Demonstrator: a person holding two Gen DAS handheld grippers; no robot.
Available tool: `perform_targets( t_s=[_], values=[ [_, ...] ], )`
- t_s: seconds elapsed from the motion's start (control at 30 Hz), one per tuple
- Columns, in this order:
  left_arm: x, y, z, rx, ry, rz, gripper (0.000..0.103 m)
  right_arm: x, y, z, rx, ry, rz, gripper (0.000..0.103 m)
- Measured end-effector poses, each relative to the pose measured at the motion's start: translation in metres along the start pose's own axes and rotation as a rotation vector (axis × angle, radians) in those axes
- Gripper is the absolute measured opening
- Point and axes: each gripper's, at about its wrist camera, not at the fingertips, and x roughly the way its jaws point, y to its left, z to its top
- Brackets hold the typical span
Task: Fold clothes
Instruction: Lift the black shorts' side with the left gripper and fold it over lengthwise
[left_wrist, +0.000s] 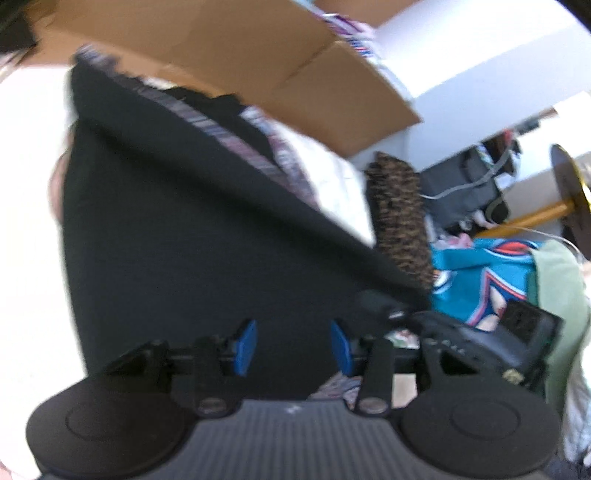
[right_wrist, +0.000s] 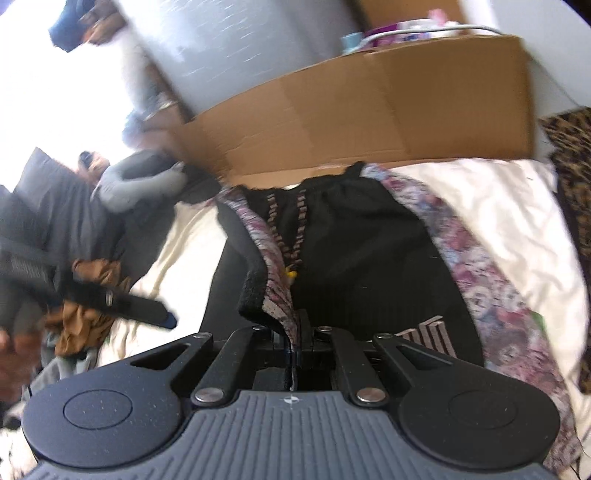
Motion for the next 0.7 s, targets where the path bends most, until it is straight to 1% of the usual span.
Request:
perform_targets(
  t_s=[0.13, 0.33, 0.47, 0.57, 0.7],
  values=[
    [0.007, 0.017, -0.010, -0.039, 0.020, 0.036, 0.046, -0.010, -0.020, 0.001, 0.049, -0.020, -0.052, 0.001],
    [0.019, 0.029, -0.026, -0.046, 0.074, 0.070, 0.046, -0.025, -0.049, 0.000, 0.127, -0.044, -0.120, 0.001],
    [0.028, 0.035, -0.041, -0.048, 0.122, 0.080, 0.047, -0.031, -0.069, -0.003, 0.179, -0.053, -0.168, 0.001],
    [0.035, 0.039, -0.052, -0.047, 0.161, 0.083, 0.049, -0.035, -0.087, -0.008, 0.222, -0.057, -0.205, 0.001],
    [0.046, 0.045, -0.068, -0.054, 0.215, 0.063, 0.053, -0.031, -0.108, -0.021, 0.301, -0.036, -0.231, 0.001]
  ],
)
